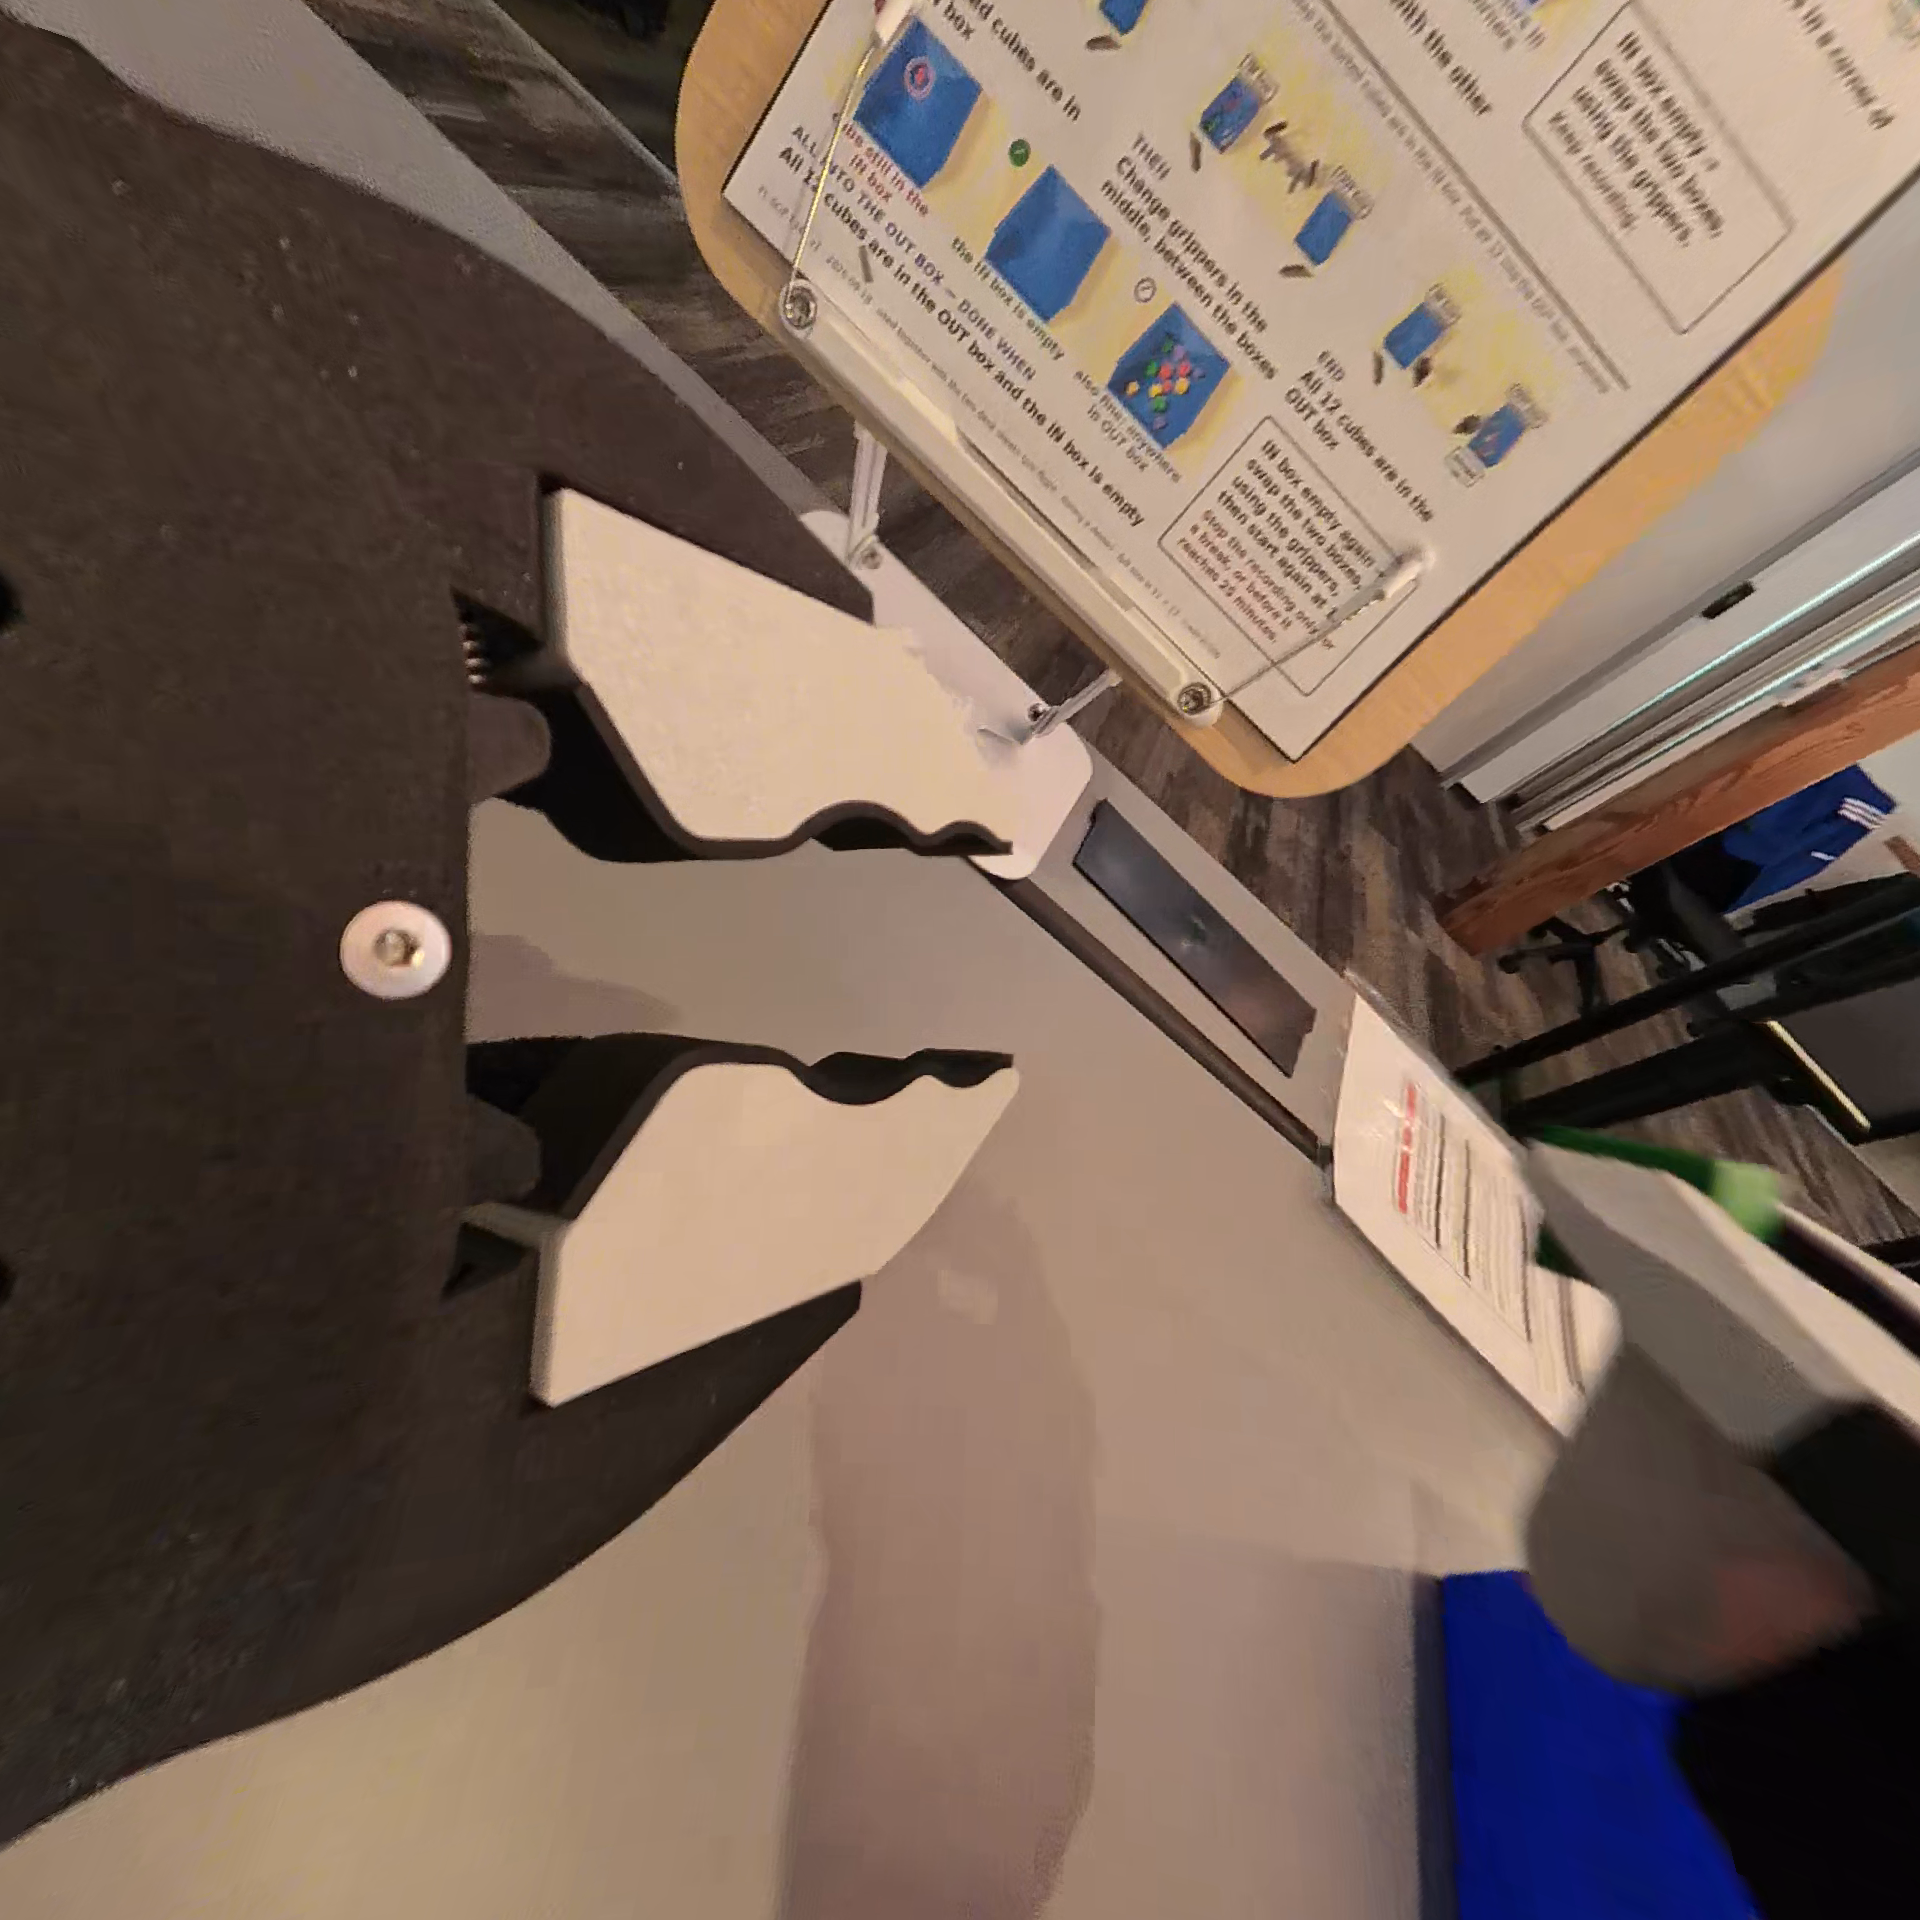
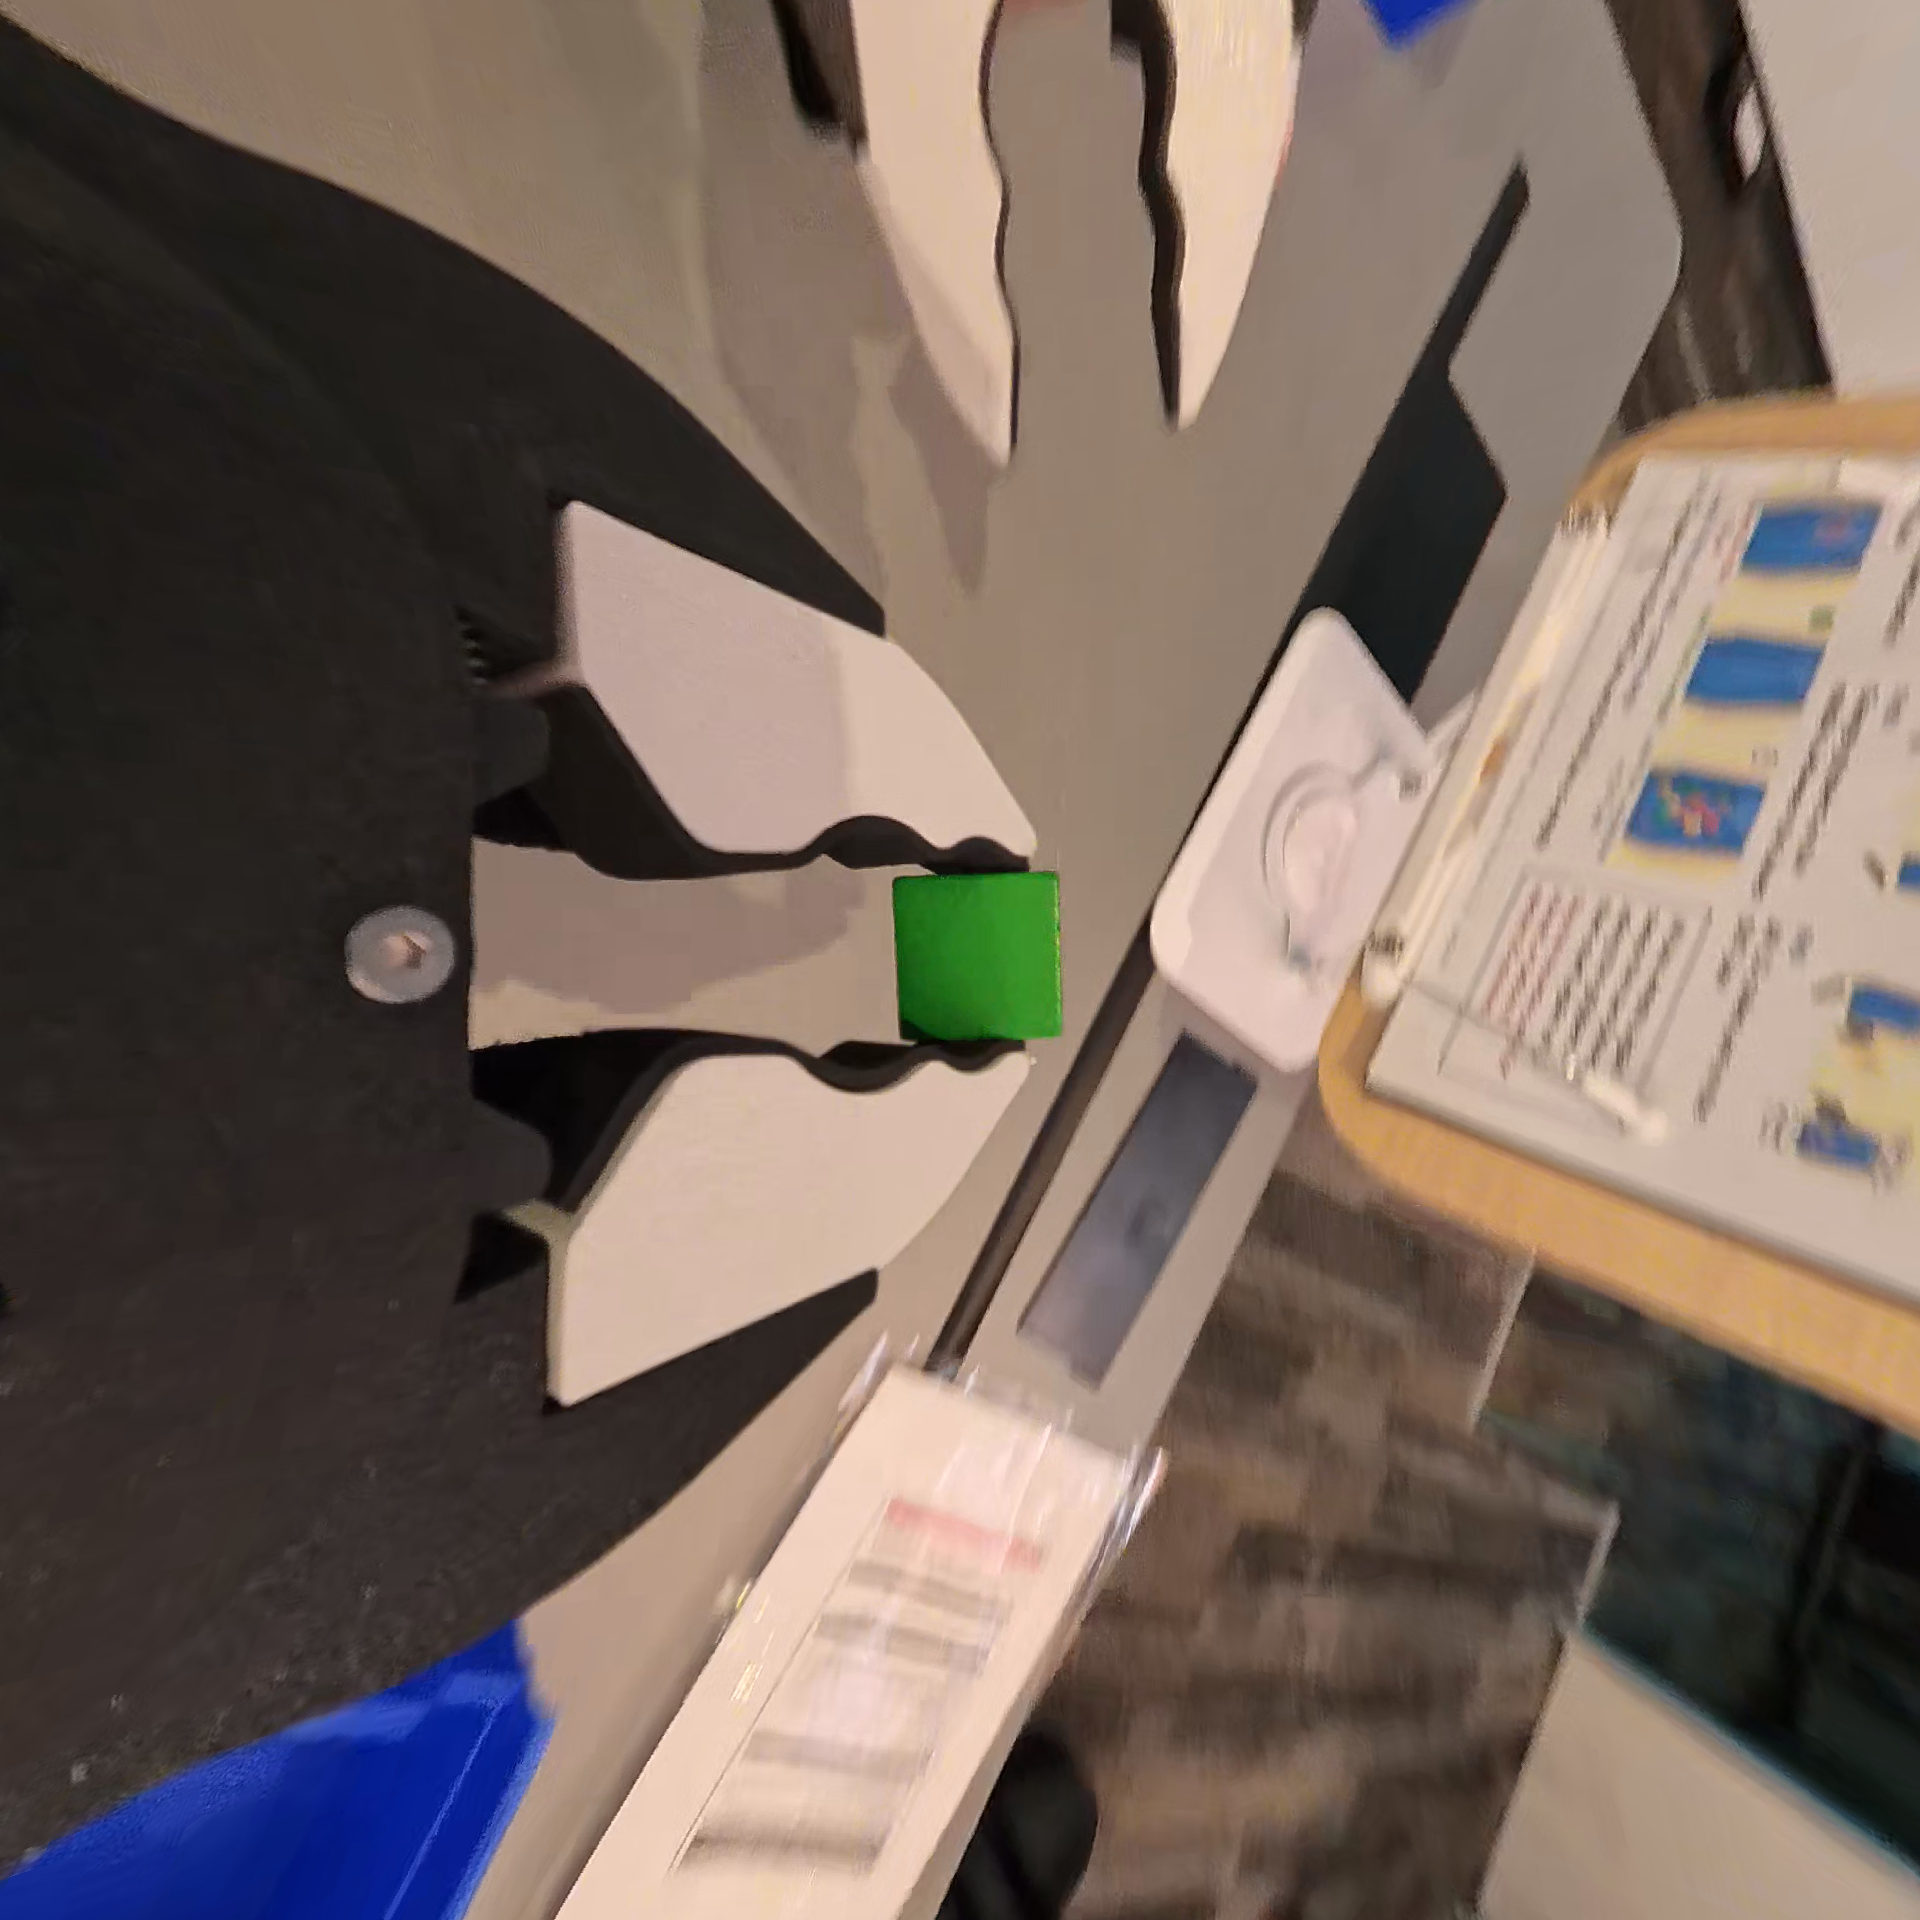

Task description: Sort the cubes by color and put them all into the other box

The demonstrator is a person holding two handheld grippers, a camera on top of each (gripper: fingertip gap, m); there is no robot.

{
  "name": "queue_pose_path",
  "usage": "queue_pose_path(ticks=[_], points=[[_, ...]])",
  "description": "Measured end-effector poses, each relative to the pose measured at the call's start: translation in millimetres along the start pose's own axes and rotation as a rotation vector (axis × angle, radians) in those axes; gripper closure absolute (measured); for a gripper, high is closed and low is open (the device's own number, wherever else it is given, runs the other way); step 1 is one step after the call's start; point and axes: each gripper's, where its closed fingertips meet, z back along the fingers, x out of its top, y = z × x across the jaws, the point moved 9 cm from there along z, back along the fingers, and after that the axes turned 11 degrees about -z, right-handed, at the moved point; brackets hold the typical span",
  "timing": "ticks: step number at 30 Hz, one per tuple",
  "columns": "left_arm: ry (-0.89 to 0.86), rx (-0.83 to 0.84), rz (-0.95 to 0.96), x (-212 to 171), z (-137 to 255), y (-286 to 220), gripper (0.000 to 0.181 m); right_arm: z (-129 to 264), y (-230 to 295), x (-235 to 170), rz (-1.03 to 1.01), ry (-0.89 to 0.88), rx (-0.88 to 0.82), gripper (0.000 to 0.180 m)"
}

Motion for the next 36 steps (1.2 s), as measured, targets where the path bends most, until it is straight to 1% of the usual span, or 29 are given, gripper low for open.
queue_pose_path(ticks=[6,11,13,16,19,25,28,32,36], points=[[0.048,-0.004,-0.012,-8.3,-2.4,3.9,0.149,26.9,-70.7,-8.7,-0.021,0.007,-0.287,0.151],[0.064,-0.015,-0.026,-10.6,-4.2,1.4,0.151,46.6,-121.7,-28.0,-0.071,0.057,-0.453,0.151],[0.068,-0.02,-0.036,-10.9,-4.7,-0.4,0.152,54.3,-136.3,-35.4,-0.081,0.075,-0.495,0.151],[0.074,-0.023,-0.051,-11.6,-5.0,-1.5,0.153,68.6,-151.3,-43.7,-0.076,0.106,-0.537,0.151],[0.078,-0.027,-0.049,-13.5,-5.0,-0.6,0.154,81.6,-165.9,-49.6,-0.064,0.141,-0.543,0.151],[0.104,-0.035,-0.057,-18.9,-8.3,0.1,0.155,95.8,-215.8,-59.8,-0.023,0.326,-0.602,0.151],[0.116,-0.04,-0.055,-21.0,-9.8,0.3,0.156,90.3,-241.9,-71.7,-0.046,0.404,-0.575,0.151],[0.13,-0.045,-0.061,-22.9,-11.2,-0.9,0.156,78.2,-279.0,-97.4,-0.177,0.498,-0.553,0.151],[0.142,-0.049,-0.084,-23.6,-12.3,-4.4,0.156,59.4,-302.4,-122.6,-0.281,0.549,-0.516,0.151]])
